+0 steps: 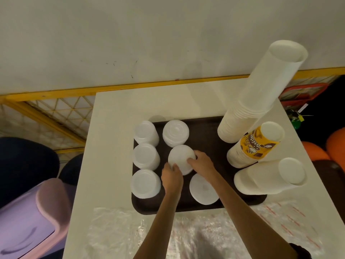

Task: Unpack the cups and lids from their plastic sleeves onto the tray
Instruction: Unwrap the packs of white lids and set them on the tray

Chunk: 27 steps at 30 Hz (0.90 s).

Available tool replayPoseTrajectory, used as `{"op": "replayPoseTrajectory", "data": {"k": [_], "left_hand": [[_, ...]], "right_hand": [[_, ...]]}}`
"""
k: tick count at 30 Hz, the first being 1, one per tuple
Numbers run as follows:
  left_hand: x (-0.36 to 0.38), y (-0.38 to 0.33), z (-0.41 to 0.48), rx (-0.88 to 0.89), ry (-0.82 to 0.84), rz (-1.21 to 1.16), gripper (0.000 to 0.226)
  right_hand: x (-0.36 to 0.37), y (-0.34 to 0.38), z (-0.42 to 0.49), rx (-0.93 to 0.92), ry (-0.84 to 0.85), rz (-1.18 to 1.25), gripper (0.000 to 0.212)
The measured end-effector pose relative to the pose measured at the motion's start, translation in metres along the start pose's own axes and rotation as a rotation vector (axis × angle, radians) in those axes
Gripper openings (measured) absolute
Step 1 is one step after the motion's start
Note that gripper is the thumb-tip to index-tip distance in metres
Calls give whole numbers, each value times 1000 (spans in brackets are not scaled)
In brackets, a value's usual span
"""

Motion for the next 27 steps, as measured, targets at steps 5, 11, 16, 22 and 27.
{"op": "replayPoseTrajectory", "data": {"k": [5, 11, 16, 22, 27], "left_hand": [[-8, 2, 0, -30, -53, -33, 33], [-9, 0, -1, -30, -65, -30, 31], [-9, -1, -5, -30, -65, -34, 33], [-2, 4, -25, -26, -21, -102, 49], [9, 30, -58, 22, 80, -79, 53]], "right_hand": [[6, 10, 3, -35, 27, 18, 41], [7, 12, 5, -33, 28, 42, 40], [9, 9, 7, -19, 36, 57, 43], [-3, 2, -3, -10, -2, 141, 60], [-21, -38, -38, 44, -72, 192, 62]]}}
Point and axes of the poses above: each hand's wrist, its own z-axis towards the middle knuckle, its own x-axis out of the palm, y = z × x, the point moved 9 cm from there along z, towards the middle knuckle, and after that the axes turned 8 degrees about -x, right-handed, at the moved point
